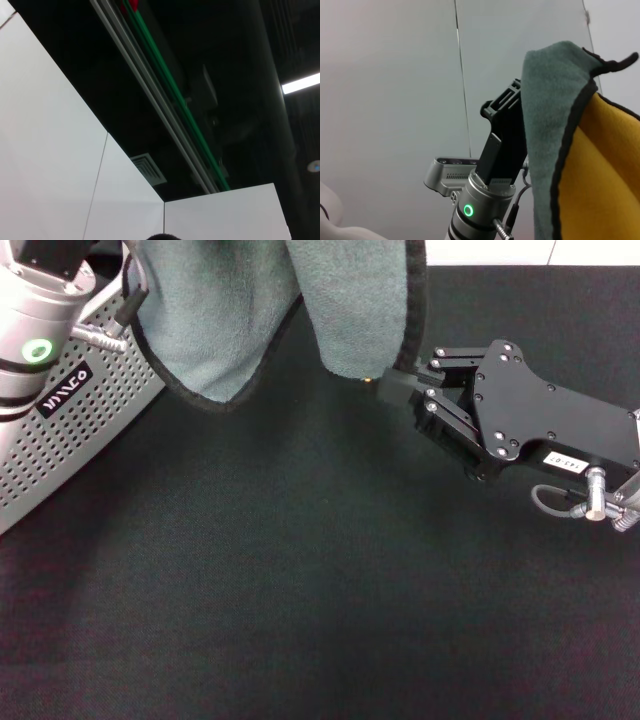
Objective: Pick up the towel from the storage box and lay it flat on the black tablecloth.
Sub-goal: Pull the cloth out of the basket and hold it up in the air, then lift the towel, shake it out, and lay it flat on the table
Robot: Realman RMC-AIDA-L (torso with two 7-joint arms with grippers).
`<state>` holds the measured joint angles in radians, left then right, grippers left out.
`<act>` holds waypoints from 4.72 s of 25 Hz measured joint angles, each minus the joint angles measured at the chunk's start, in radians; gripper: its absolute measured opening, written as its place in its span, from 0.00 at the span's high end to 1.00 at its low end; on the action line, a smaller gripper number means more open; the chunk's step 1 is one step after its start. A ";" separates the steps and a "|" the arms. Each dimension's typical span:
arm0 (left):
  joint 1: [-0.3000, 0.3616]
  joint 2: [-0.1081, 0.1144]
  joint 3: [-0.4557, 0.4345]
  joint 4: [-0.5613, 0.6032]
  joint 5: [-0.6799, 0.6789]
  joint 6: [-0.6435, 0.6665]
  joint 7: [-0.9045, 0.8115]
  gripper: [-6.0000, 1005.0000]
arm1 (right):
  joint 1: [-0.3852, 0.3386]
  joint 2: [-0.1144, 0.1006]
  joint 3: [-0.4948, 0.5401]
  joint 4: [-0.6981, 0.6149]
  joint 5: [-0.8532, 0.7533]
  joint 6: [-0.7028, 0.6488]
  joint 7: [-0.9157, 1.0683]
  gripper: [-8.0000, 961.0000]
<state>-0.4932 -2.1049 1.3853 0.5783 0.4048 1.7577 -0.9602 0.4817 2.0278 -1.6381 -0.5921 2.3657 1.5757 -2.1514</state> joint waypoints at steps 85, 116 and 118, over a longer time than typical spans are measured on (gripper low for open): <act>-0.031 -0.003 0.098 -0.358 0.213 0.033 0.298 0.57 | 0.331 -0.011 0.554 -0.988 -1.133 -0.165 1.132 0.98; 0.032 -0.003 0.475 -0.342 -0.257 -0.214 0.537 0.58 | 0.372 -0.009 0.546 -1.058 -1.123 -0.195 1.136 0.98; 0.033 -0.003 0.484 -0.341 -0.257 -0.222 0.538 0.58 | 0.371 -0.009 0.544 -1.064 -1.123 -0.195 1.137 0.98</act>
<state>-0.4606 -2.1076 1.8698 0.2371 0.1476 1.5359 -0.4223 0.8531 2.0193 -1.0944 -1.6561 1.2432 1.3803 -1.0148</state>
